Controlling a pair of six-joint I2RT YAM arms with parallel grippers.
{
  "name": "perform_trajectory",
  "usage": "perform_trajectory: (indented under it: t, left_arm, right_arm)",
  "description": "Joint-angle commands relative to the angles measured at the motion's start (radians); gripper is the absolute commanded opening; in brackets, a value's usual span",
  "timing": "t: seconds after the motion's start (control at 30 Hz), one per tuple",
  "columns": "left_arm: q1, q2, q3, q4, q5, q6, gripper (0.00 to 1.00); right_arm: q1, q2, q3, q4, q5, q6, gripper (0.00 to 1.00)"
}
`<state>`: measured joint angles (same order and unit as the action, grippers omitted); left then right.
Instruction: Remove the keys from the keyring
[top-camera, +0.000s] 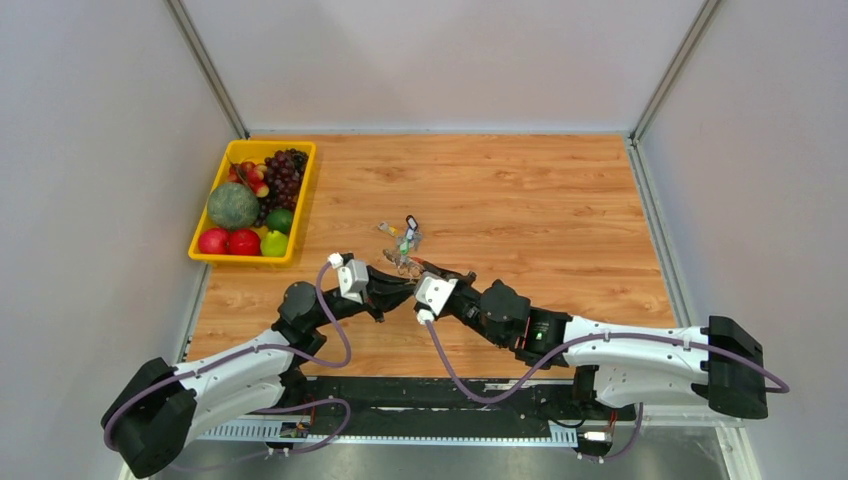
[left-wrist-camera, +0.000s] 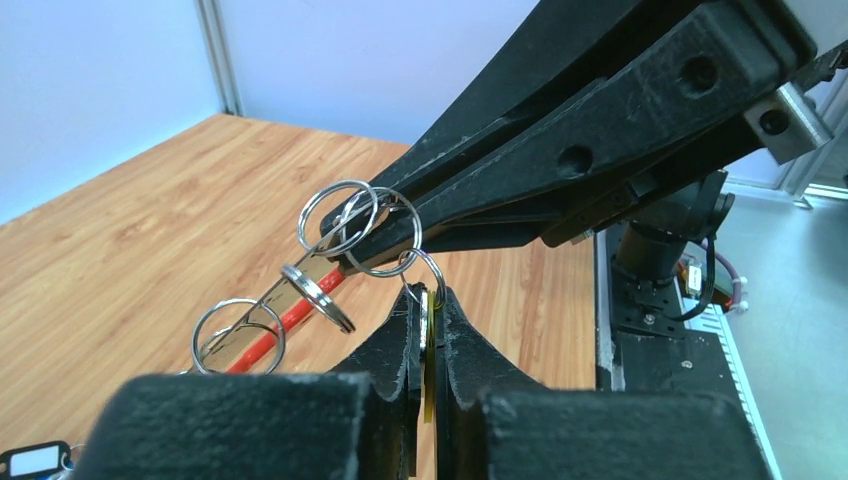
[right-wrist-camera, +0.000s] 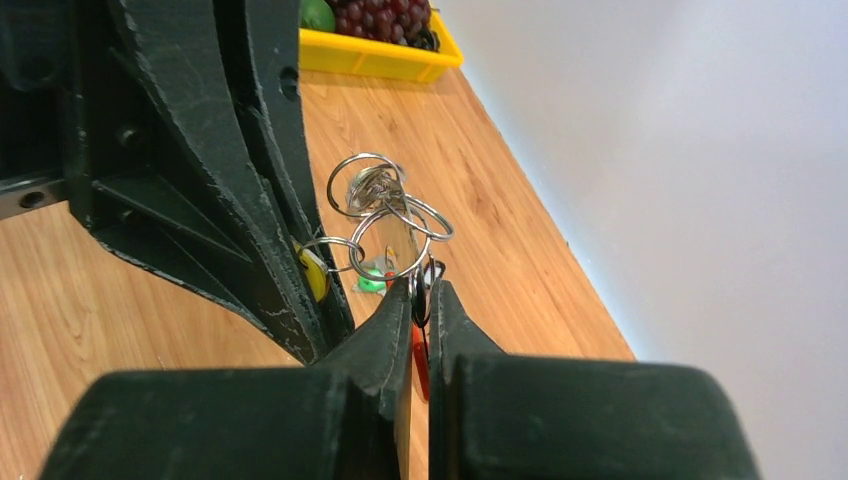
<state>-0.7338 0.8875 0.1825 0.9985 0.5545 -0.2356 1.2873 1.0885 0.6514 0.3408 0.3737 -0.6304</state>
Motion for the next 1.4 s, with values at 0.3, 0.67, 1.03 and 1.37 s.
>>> perform_trajectory:
  t: [0.3, 0.67, 1.03, 1.37]
  left_arm:
    - [-0.006, 0.073, 0.27, -0.479, -0.012, -0.142, 0.0]
    - [-0.006, 0.109, 0.751, -1.36, -0.014, -0.077, 0.0]
    - [-0.005, 0.35, 1.018, -1.843, 0.112, 0.095, 0.0]
    - [-0.006, 0.518, 1.266, -2.167, -0.026, 0.209, 0.0]
  right_arm:
    - [-0.046, -0.045, -0.028, -0.184, 0.13, 0.296, 0.03]
    - [-0.046, -0.257, -0.154, -0.182, -0.066, 0.344, 0.58]
    - [-0.054, -0.473, -0.212, -0.127, -0.258, 0.337, 0.61]
    - [-0.256, -0.401, -0.196, -0.053, -0.527, 0.387, 0.41]
